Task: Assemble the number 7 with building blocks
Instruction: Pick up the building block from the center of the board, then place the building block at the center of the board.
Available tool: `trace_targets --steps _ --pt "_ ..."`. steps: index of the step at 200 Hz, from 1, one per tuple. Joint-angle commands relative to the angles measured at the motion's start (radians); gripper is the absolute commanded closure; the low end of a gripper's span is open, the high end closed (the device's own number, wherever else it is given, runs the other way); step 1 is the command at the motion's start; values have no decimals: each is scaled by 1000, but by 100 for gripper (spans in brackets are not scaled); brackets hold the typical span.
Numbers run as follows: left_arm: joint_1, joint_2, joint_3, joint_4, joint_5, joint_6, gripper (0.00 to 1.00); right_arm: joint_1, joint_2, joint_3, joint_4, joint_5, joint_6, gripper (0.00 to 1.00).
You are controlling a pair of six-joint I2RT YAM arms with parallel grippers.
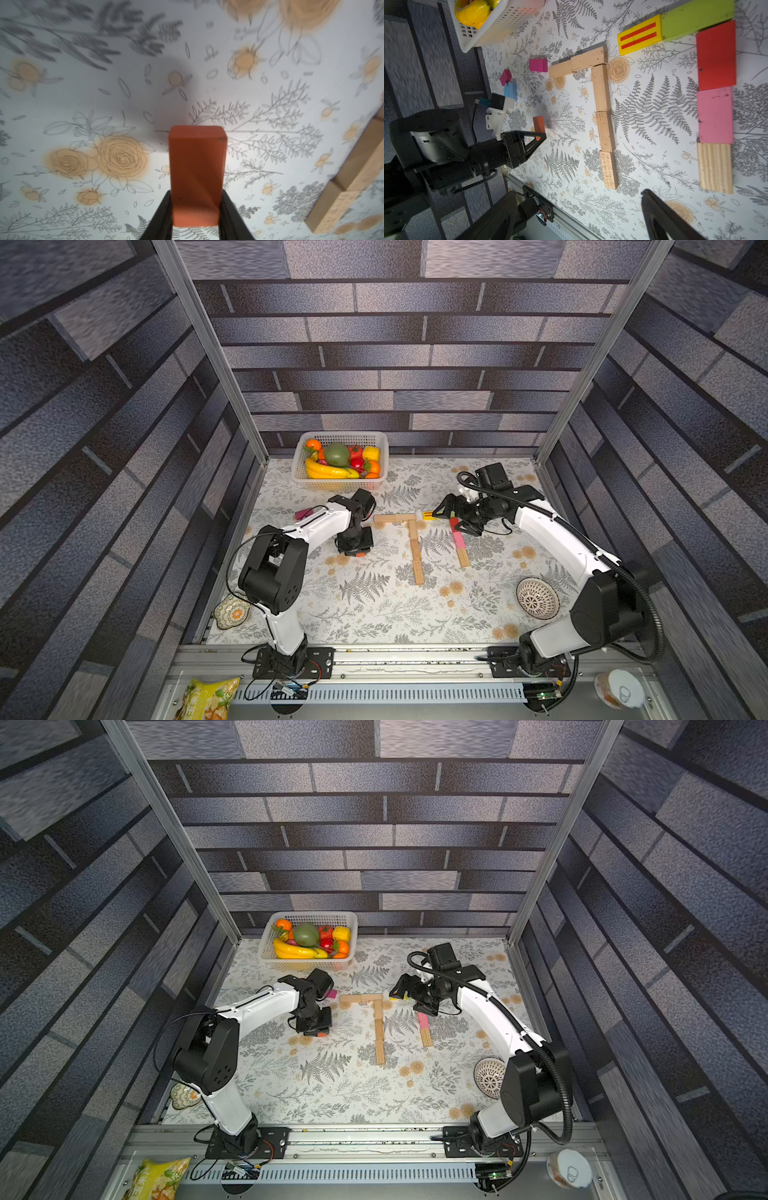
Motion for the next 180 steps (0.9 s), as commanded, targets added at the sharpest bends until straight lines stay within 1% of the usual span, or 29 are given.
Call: trace_targets --steps 1,23,40,66,74,84,110,128,140,153,171,180 --pt "-13 -59 -47 -12 4 32 66 25 -6 36 -50 22 -46 6" --pt "-15 -57 -76 4 7 52 66 41 3 40 -27 -4 -39 6" --pt "-6 -45 -75 -10 -3 100 64 46 2 35 -8 -8 -22 6" --pt "17 6 -48 -62 -14 200 47 45 0 32 2 -13 -17 6" --pt "20 19 -39 -79 -37 223 40 46 1 35 2 -15 -18 5" --pt "23 27 -30 -98 -64 245 34 46 3 37 4 -21 -19 6" --pt "44 41 0 -152 -117 268 33 47 9 38 17 -31 -20 6" --pt "53 44 12 -185 -145 281 35 47 18 41 29 -34 -15 6" --pt "59 34 10 -189 -143 290 37 49 31 52 18 -23 -15 6" --pt "70 21 6 -194 -137 293 41 67 71 103 -56 25 -46 7" --pt "101 -2 -3 -193 -103 295 41 108 134 190 -139 64 -107 7" --pt "113 -25 -8 -185 -79 298 37 122 146 201 -137 62 -110 7"
